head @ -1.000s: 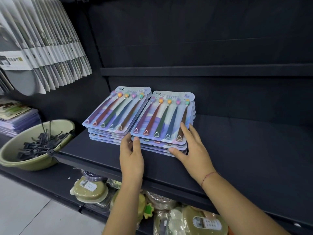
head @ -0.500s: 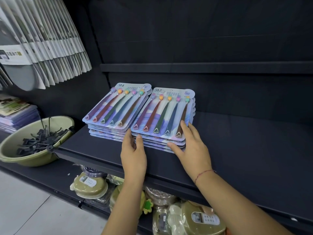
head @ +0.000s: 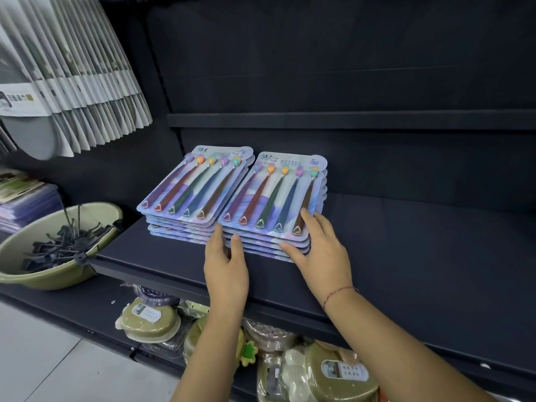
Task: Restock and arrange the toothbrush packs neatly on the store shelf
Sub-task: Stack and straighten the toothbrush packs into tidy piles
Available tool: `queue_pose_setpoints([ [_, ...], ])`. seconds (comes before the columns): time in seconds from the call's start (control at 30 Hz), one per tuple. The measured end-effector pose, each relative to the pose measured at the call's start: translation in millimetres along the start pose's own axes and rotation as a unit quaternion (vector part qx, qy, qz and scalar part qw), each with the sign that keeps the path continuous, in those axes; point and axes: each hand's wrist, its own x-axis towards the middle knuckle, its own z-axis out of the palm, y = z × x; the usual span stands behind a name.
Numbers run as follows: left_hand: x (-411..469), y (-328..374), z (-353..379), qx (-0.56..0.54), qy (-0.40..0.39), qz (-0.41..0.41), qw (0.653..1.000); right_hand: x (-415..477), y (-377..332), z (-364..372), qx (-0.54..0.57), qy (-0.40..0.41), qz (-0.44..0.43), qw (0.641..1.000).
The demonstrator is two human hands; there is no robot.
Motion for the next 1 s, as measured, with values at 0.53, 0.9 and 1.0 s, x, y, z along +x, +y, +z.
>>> queue_pose_setpoints([
  [0.53, -92.6, 79.0, 128.7, 0.113, -0.247, 0.312, 0.911, -18.2, 56.0, -143.1, 0.131, 0.053, 0.063, 0.988],
  [0.9, -177.9, 182.6, 318.8, -0.092, -0.59, -0.076, 0.798, -29.3, 134.0, -412.8, -0.226, 0.188, 0.235, 0.926],
  [1.0, -197.6, 199.9, 331.4, -0.123, -0.611, -0.149, 0.768, -33.6, 158.1, -432.3, -0.214, 0.119, 0.357, 0.902],
])
